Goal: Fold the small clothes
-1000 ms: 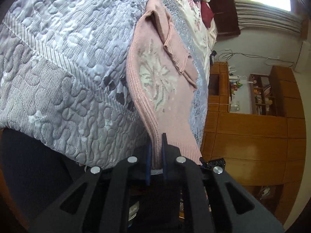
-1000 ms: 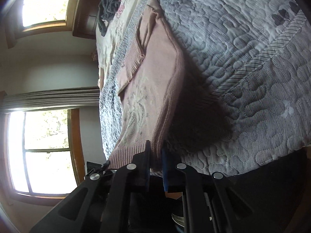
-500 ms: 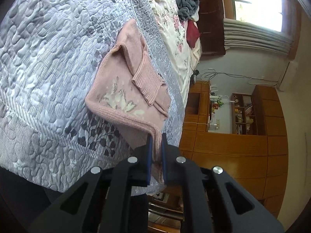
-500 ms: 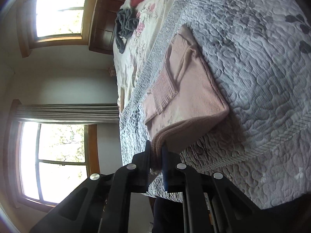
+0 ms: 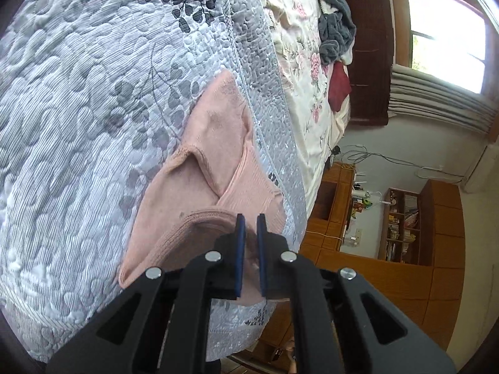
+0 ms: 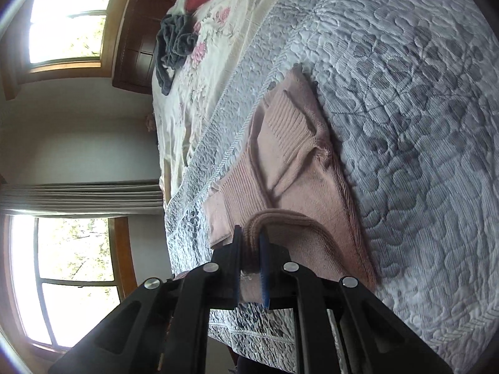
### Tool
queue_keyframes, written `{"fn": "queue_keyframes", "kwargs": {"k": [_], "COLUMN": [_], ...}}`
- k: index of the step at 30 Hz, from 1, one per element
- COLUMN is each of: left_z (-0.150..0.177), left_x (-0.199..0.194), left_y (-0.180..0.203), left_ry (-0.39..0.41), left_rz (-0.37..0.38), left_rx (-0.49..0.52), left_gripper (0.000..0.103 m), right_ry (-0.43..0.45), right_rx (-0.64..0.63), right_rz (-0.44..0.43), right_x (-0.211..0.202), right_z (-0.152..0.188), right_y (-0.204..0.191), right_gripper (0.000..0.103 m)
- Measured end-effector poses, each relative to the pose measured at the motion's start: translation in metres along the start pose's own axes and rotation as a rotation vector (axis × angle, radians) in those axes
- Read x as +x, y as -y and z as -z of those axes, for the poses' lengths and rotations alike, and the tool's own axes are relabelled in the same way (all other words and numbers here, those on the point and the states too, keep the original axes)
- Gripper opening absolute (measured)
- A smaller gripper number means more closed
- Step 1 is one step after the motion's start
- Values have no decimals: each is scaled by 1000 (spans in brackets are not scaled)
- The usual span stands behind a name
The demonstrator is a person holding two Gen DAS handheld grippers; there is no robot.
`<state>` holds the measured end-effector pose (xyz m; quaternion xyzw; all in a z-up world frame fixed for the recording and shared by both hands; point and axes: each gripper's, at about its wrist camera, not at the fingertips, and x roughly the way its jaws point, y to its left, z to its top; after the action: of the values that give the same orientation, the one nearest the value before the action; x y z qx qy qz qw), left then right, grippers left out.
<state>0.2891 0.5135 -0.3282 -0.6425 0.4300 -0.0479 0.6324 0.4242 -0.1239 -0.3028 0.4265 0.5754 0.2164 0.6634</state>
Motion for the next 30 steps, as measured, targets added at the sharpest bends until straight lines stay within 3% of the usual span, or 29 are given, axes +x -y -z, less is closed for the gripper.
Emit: {"fn": "queue_keyframes", "kwargs": {"k": [6, 8, 11, 12, 14, 18, 21, 23, 28, 30], "left_z": [-49, -53, -51, -49, -46, -41, -37, -35, -30, -27], "left_x": [37, 50, 68, 73, 83, 102, 115, 122, 138, 142], "left_y": [-10, -14, -7, -4, 0, 5, 9, 14, 21, 24], "left_ry": [9, -9, -48, -66, -91, -140, -174, -184, -218, -223], "left_rz": [-91, -129, -228, -255, -303, -397, -445, -475, -562, -594], "left_rx": [-22, -4, 127, 177, 259, 402, 472, 517, 608, 639], "left_gripper": [3, 6, 13, 16, 35, 47, 51, 60, 62, 56], "right_ry": [-44, -58, -55, -47, -25, -39, -60, -62, -79, -83], "right_rx": [19, 45, 22, -1, -95, -329, -436, -469, -495, -510], "right_rz": [96, 116, 153, 147, 175, 295, 369, 392, 411, 431], "right_x": [51, 63, 65, 61, 51, 47, 60, 68, 90, 96], "right_z": [-43, -54, -66, -68, -68, -57, -49, -47, -46, -43], "right_y": [17, 25, 27, 24, 15, -6, -14, -13, -10, -12], "right_gripper": [10, 16, 29, 30, 32, 33, 34, 37, 41, 40]}}
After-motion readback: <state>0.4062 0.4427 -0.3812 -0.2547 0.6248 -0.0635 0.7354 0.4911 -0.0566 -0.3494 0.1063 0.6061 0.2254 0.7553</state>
